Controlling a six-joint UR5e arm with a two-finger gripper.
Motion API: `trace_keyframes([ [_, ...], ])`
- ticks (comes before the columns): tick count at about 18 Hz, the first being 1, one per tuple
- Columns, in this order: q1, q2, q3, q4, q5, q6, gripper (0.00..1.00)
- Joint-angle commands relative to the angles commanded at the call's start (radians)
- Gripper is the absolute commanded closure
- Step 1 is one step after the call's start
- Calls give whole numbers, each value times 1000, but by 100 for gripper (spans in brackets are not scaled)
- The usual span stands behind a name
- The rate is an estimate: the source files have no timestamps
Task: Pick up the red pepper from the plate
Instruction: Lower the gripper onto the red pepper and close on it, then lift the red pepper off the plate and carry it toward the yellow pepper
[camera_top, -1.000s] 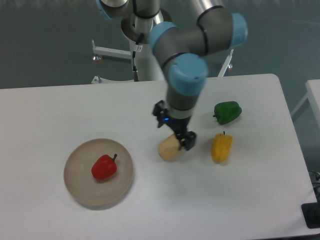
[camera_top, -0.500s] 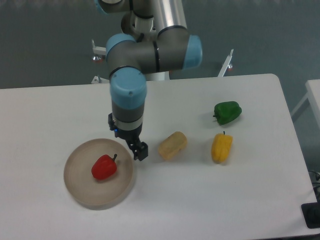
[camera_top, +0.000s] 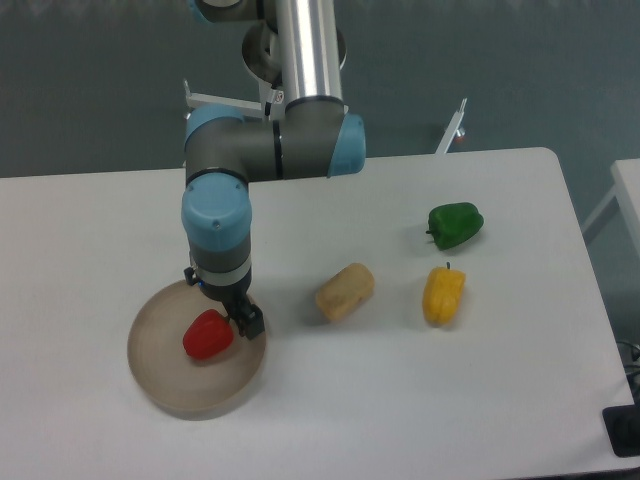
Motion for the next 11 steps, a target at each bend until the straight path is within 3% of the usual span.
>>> trace_keyframes([
  [4, -25, -29, 2, 6, 5, -35, 0],
  [9, -31, -67, 3, 55, 17, -37, 0],
  [10, -32, -69, 3, 55, 17, -37, 3],
  [11, -38, -69, 6, 55, 18, -40, 26],
])
